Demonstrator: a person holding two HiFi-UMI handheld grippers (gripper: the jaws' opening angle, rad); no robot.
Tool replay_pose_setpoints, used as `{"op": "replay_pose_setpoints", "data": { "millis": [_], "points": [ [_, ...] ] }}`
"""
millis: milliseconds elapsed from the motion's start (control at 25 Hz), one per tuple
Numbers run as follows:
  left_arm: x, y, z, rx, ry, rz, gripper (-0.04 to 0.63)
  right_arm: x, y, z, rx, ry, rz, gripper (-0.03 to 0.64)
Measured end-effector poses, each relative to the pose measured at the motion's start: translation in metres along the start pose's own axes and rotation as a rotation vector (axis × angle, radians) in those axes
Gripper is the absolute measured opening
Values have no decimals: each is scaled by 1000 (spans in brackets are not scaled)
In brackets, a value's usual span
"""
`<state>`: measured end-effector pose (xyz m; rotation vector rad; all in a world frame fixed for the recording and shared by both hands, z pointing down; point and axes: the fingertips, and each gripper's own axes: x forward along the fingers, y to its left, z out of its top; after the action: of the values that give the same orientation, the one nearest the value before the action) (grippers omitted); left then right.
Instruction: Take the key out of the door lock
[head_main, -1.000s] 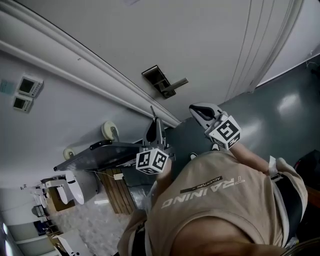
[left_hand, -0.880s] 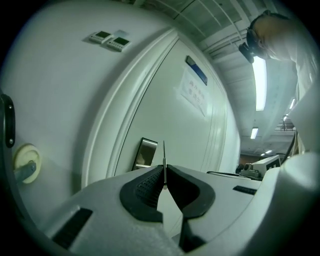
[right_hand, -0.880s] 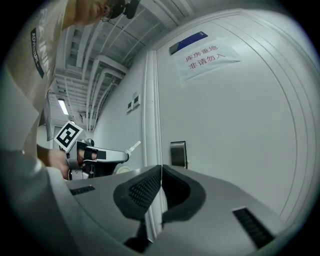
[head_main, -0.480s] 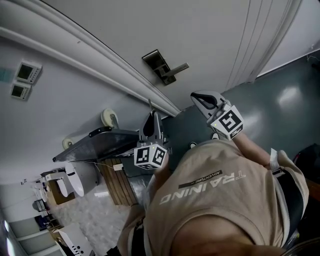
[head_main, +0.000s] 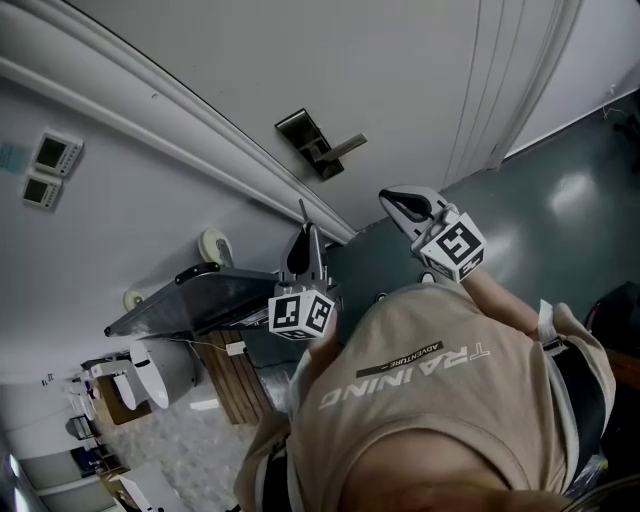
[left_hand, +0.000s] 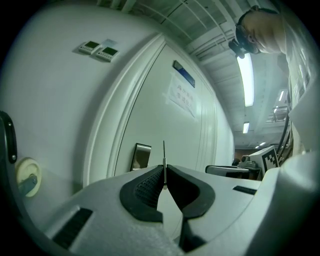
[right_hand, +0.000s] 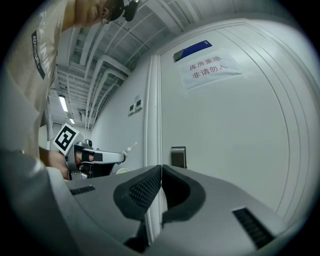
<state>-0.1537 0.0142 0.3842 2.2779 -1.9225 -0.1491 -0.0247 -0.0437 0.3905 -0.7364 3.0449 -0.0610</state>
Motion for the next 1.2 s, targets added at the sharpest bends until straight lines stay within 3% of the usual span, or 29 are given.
{"op": "replay_pose_setpoints", "data": {
  "millis": [200,360,1200],
  "points": [
    [-9,-2,-4,6,13,10,23,3,16,-6,7,22,50,15],
    [-14,-1,-6,-22,12,17,23,6,15,-10,83,11,75,14],
    [-5,2,-10,14,50,-14,23,17,9,-16,26,55,48,14]
  ]
}}
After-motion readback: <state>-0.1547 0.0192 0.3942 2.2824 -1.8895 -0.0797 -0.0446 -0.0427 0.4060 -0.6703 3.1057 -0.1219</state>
